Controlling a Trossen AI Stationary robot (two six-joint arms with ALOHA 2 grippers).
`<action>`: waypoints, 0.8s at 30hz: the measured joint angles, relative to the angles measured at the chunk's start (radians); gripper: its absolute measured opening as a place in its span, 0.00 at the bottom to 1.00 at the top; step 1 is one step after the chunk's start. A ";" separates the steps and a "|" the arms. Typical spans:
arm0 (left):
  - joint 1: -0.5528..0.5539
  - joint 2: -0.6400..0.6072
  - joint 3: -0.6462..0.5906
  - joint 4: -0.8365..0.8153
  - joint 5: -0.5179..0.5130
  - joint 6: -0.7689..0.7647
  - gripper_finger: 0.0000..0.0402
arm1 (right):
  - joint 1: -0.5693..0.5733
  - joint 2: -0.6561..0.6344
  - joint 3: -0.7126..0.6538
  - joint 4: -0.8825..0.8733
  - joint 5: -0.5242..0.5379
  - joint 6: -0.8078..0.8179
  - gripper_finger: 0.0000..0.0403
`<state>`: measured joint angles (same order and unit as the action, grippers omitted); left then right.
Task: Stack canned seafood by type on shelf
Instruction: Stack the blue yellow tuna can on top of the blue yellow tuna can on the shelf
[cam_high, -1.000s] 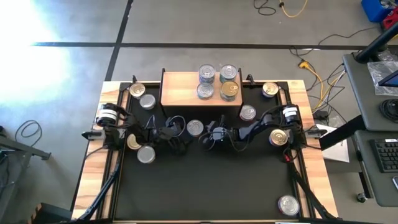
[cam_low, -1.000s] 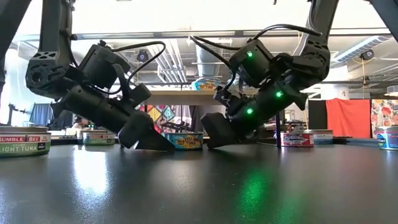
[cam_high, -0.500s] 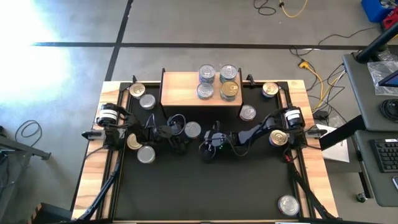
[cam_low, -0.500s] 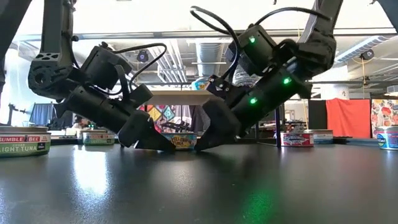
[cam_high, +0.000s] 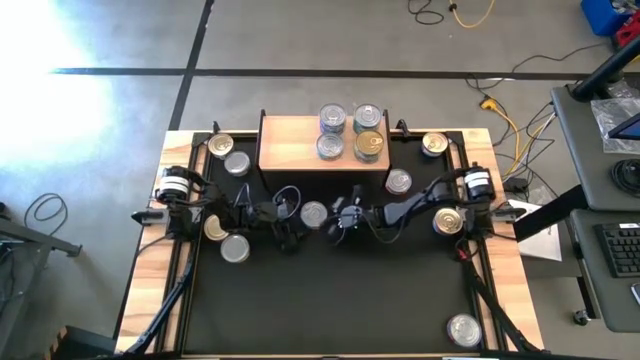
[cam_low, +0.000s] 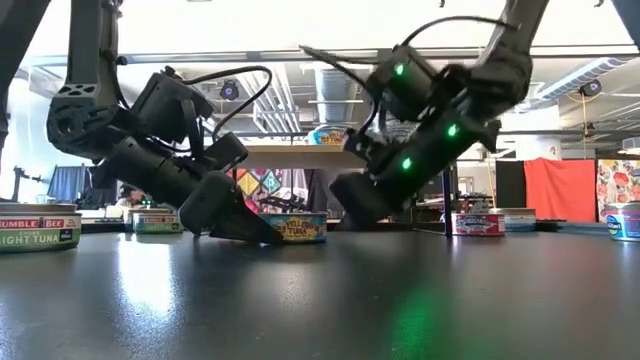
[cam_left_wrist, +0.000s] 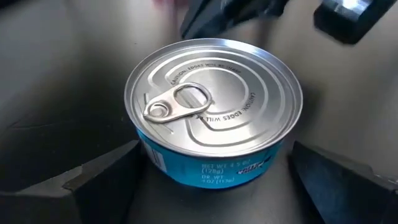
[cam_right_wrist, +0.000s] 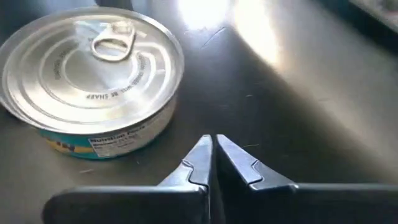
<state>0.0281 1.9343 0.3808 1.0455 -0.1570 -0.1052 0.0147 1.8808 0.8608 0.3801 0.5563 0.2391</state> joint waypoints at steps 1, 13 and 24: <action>-0.001 0.000 0.000 0.000 -0.012 0.003 1.00 | -0.007 0.020 0.000 0.030 -0.018 0.004 0.03; -0.003 0.004 0.004 0.027 -0.021 -0.049 1.00 | 0.005 0.126 0.089 0.141 -0.153 0.039 0.03; -0.023 0.124 0.012 0.205 -0.107 -0.080 1.00 | 0.024 0.143 0.095 0.150 -0.146 0.079 0.03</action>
<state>0.0055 2.0586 0.3931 1.2501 -0.2639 -0.1854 0.0391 2.0235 0.9562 0.5304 0.4101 0.3178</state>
